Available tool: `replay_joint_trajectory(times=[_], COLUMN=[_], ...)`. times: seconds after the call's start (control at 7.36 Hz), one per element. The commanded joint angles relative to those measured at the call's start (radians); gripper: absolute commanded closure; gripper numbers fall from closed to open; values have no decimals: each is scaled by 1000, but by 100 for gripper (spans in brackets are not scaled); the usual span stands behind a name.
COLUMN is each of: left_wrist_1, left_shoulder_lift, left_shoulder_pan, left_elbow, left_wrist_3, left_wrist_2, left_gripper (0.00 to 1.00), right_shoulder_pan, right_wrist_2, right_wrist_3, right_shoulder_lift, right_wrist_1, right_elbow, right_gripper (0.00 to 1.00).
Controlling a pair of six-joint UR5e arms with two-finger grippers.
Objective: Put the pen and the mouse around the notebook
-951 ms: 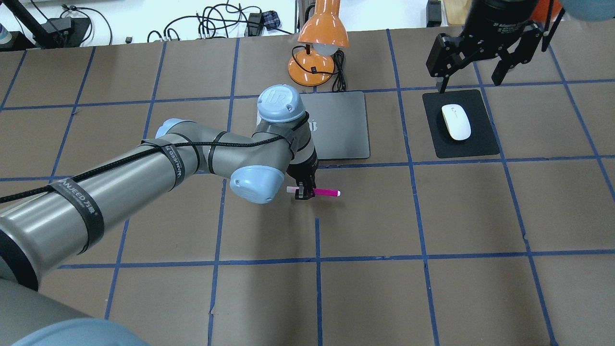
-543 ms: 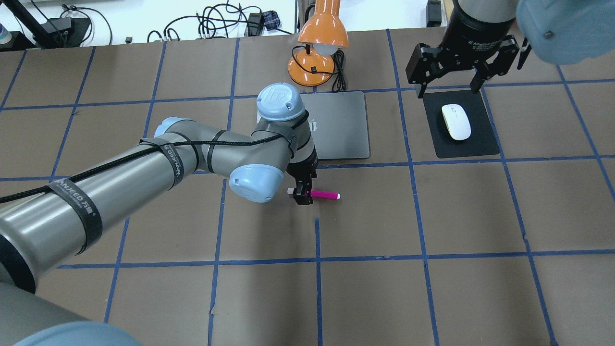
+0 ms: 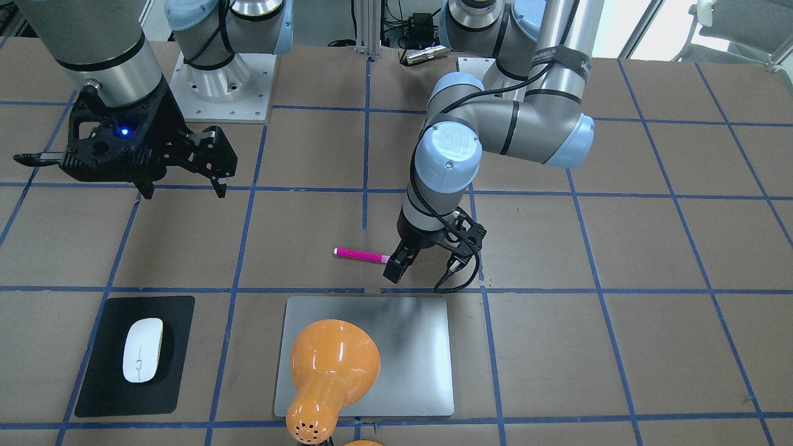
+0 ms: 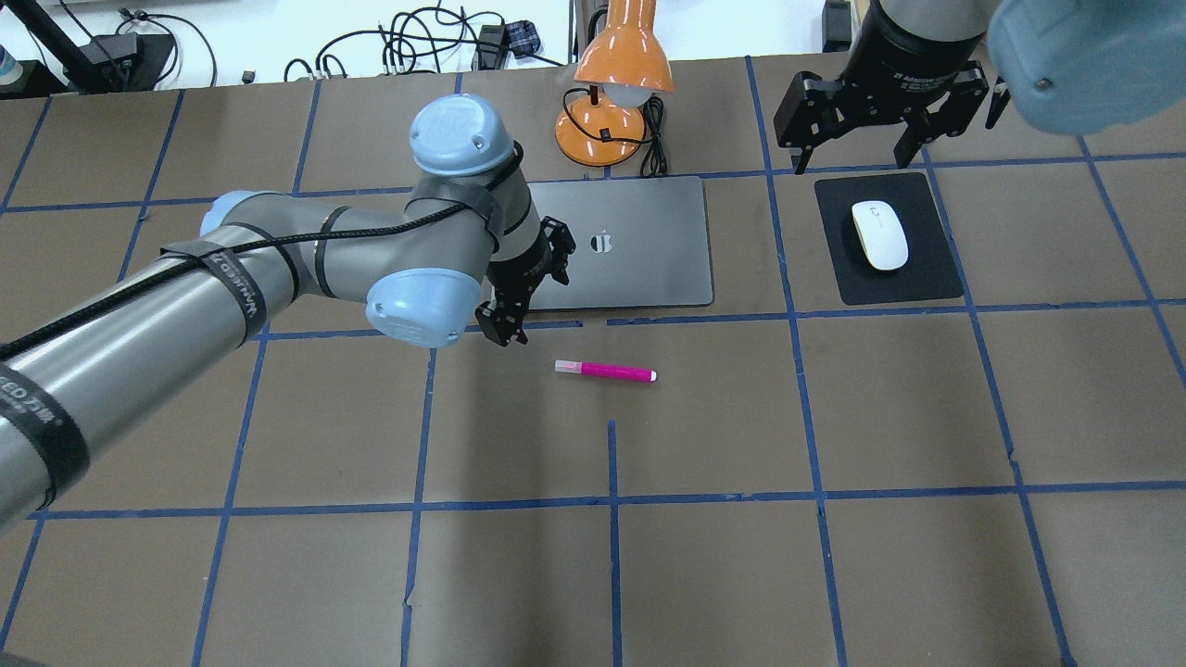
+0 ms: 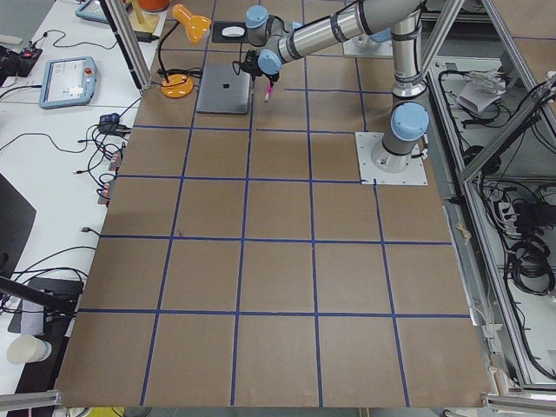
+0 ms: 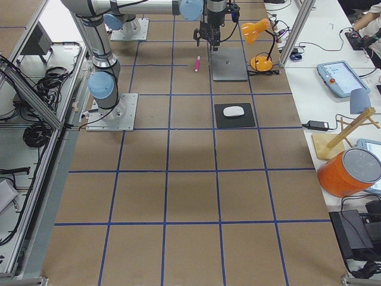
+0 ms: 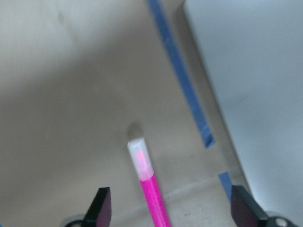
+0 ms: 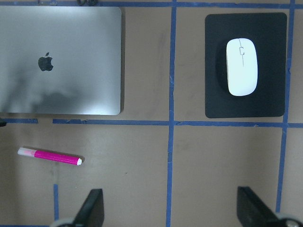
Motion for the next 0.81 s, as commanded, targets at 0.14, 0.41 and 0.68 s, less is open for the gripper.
replay_joint_trajectory(times=[0.14, 0.41, 0.68], left_wrist_1=[-302, -349, -457], left_shoulder_lift=[88, 130, 179], left_shoulder_pan=[162, 183, 190], left_elbow=[190, 257, 245], left_wrist_3=[587, 732, 880], left_wrist_2=[41, 37, 44], left_gripper=[0, 0, 0], right_shoulder_pan=[0, 0, 0], right_wrist_2=[-3, -9, -9], right_wrist_3=[13, 1, -1], right_shoulder_lift=[1, 2, 2], right_wrist_1=[-8, -9, -9], right_elbow=[6, 0, -6], right_gripper=[0, 0, 0])
